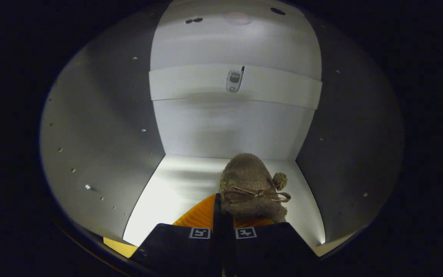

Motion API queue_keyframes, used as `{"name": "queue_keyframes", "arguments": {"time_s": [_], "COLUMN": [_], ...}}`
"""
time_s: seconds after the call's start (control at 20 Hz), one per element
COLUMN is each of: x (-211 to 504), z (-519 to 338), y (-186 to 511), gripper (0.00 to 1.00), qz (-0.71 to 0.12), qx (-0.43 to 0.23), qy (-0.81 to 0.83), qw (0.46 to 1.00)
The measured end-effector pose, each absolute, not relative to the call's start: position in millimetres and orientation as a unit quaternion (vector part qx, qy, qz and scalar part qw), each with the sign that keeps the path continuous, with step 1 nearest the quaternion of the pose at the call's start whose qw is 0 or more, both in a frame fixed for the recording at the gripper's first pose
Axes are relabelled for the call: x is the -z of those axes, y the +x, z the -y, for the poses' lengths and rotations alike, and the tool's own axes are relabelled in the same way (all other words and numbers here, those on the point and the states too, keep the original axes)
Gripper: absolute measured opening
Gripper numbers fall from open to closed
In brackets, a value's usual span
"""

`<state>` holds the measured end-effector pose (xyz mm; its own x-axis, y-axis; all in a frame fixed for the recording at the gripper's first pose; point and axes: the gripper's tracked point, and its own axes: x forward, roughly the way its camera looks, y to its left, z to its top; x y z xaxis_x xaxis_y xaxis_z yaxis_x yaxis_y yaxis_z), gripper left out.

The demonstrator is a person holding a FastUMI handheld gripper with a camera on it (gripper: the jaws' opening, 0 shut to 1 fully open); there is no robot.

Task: Open the shoe cabinet door, grab the shoes and put them into the shoe cabinet, then close the shoe cabinet door.

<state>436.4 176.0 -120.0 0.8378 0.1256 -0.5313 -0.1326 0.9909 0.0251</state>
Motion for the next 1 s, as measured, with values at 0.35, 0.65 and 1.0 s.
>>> {"name": "queue_keyframes", "arguments": {"time_s": [0.35,0.65,1.0], "x": [141.7,140.2,103.8], "z": [-183.5,-189.8,-185.8], "y": [465.2,451.2,413.4], "gripper": [0.08,0.25,0.72], "qz": [-0.304,-0.316,-0.26], "qx": [-0.055,-0.059,-0.068], "qy": [-0.005,0.023,0.075], "qw": [0.951,0.947,0.96]}}
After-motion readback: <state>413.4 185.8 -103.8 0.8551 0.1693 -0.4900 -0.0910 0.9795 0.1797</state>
